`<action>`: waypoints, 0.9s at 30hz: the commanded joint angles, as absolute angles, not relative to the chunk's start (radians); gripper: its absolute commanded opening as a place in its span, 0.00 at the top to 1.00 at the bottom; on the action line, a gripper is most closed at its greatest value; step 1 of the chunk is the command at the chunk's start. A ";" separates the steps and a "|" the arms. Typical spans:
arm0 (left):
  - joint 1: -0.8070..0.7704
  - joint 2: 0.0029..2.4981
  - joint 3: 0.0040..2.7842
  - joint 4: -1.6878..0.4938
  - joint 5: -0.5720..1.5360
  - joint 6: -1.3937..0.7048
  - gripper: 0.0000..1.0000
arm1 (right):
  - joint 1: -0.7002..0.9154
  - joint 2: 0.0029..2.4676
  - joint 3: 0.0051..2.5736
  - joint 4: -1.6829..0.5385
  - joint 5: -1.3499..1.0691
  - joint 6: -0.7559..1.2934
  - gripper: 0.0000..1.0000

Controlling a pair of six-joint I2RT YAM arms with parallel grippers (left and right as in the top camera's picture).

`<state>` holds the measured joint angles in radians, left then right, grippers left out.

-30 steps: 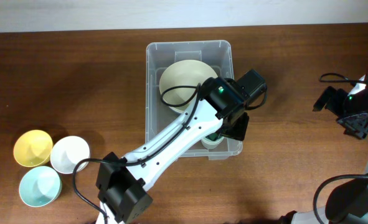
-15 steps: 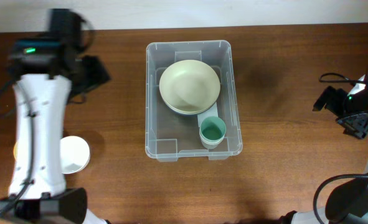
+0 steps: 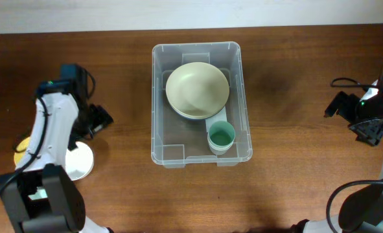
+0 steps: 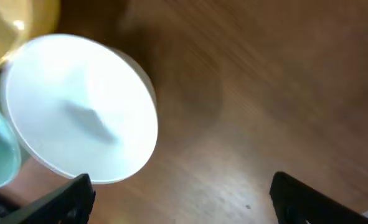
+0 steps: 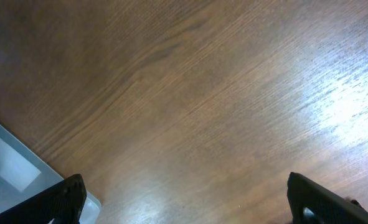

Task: Pack container
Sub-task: 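Move left gripper to the white bowl and grasp its rim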

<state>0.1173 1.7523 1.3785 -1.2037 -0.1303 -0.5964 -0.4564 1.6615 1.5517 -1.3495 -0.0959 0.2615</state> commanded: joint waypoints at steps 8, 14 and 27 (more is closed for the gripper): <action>0.168 1.751 1.090 -0.943 -0.115 -0.609 0.07 | -0.450 1.638 1.544 -1.347 -0.097 0.262 0.01; 0.168 1.751 1.026 -0.818 -0.051 -0.571 0.11 | -0.450 1.638 1.544 -1.347 -0.097 0.262 0.01; 0.167 1.751 1.026 -0.770 0.002 -0.522 0.99 | -0.450 1.638 1.544 -1.346 -0.094 0.262 0.01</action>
<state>0.1635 1.7523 1.0328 -0.7815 -0.0376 -0.5434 -0.4564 1.6611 1.5517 -1.3495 -0.0959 0.2619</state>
